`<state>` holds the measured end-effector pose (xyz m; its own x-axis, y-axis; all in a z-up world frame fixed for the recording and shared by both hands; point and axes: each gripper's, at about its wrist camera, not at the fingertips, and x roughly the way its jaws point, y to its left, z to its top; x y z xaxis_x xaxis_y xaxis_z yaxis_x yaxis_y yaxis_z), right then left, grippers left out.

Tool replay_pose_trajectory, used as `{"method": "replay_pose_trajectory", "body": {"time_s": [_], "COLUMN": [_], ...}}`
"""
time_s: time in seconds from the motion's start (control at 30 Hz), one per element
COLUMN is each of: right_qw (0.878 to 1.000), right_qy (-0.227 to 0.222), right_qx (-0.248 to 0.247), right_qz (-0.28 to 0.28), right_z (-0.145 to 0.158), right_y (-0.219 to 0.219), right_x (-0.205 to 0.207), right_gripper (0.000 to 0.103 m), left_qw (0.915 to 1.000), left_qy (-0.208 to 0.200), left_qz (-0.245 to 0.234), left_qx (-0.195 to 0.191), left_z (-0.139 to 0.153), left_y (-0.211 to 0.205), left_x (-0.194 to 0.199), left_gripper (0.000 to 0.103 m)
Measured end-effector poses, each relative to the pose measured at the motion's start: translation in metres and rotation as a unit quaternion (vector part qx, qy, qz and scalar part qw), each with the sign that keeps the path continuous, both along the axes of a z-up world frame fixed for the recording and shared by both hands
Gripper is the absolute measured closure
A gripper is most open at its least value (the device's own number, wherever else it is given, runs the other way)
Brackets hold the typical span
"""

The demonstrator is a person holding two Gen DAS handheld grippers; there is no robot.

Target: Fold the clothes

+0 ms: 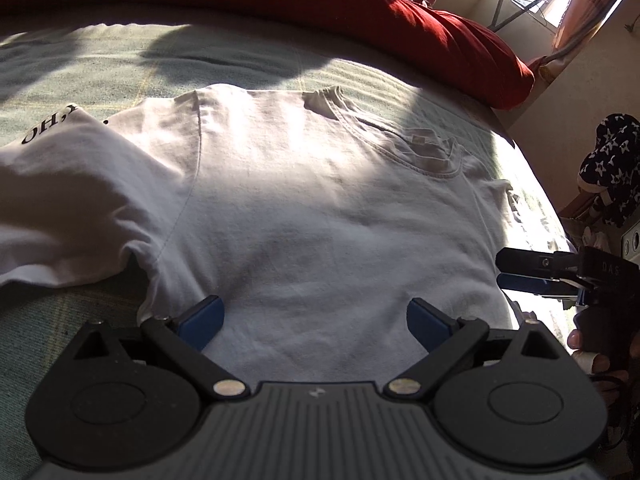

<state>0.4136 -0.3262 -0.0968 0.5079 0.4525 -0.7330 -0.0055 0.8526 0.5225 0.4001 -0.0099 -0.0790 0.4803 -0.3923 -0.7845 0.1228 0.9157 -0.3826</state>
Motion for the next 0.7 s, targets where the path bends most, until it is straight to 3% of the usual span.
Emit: {"method": "replay_pose_trajectory", "body": {"time_s": [0.13, 0.27, 0.37, 0.43, 0.5, 0.57, 0.7], "right_qw": [1.000, 1.000, 0.998, 0.997, 0.996, 0.997, 0.997], "right_qy": [0.008, -0.002, -0.006, 0.003, 0.015, 0.031, 0.056], "right_qx": [0.017, -0.008, -0.048, -0.070, -0.079, -0.056, 0.001], "right_qz": [-0.010, 0.007, 0.029, 0.037, 0.045, 0.052, 0.058], "right_z": [-0.001, -0.001, 0.002, 0.006, 0.010, 0.015, 0.026], "right_y": [-0.005, 0.003, 0.015, 0.023, 0.029, 0.031, 0.041], "right_x": [0.002, 0.000, -0.001, 0.001, 0.003, 0.005, 0.008], "right_gripper": [0.000, 0.000, 0.000, 0.000, 0.000, 0.000, 0.000], "left_qw": [0.9999, 0.9995, 0.9964, 0.9912, 0.9805, 0.9622, 0.9106], "left_qy": [0.014, 0.012, -0.003, 0.003, 0.023, 0.037, 0.019], "left_qz": [0.003, 0.027, 0.085, 0.132, 0.194, 0.261, 0.375], "left_qx": [0.005, 0.008, 0.010, 0.005, -0.022, -0.067, -0.172], "left_z": [0.002, 0.016, 0.030, 0.032, 0.026, 0.017, -0.001], "left_y": [0.013, 0.033, 0.066, 0.091, 0.123, 0.155, 0.201], "left_x": [-0.019, -0.032, -0.033, -0.033, -0.037, -0.046, -0.067], "left_gripper": [0.006, 0.007, 0.007, 0.015, 0.023, 0.029, 0.030]}}
